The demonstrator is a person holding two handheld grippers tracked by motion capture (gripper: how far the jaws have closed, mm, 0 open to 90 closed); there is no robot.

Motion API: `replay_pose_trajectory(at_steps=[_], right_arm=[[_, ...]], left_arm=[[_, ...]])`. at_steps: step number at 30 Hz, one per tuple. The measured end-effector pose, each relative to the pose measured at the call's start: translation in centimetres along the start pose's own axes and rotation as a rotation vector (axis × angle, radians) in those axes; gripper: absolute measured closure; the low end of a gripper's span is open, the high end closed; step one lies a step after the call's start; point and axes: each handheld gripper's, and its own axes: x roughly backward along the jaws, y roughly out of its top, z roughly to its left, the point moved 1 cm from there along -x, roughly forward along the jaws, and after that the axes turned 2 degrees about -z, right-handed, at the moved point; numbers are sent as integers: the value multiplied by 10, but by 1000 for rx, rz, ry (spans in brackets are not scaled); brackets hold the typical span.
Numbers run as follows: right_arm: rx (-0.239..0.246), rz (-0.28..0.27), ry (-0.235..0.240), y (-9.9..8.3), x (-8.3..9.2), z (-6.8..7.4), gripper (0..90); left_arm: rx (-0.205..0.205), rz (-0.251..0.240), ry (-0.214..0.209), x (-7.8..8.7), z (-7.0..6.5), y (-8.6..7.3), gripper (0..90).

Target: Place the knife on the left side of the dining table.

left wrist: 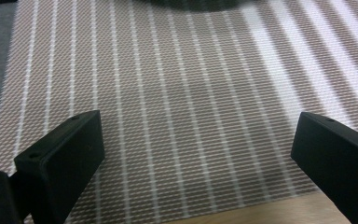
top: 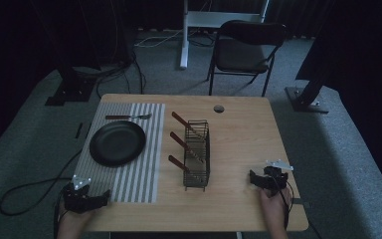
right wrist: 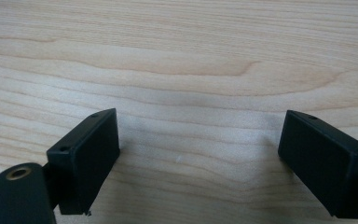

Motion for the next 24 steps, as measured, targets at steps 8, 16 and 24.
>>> replay_pose_trajectory(at_steps=[8, 16, 24], right_arm=[[0, 0, 0, 0, 0, 0, 115], [0, 0, 0, 0, 0, 0, 115], [0, 0, 0, 0, 0, 0, 115]], left_arm=[[-28, -16, -27, 5, -10, 6, 42], [-61, -34, -64, 9, -24, 18, 42], [-99, -43, -107, 6, -40, 32, 43]])
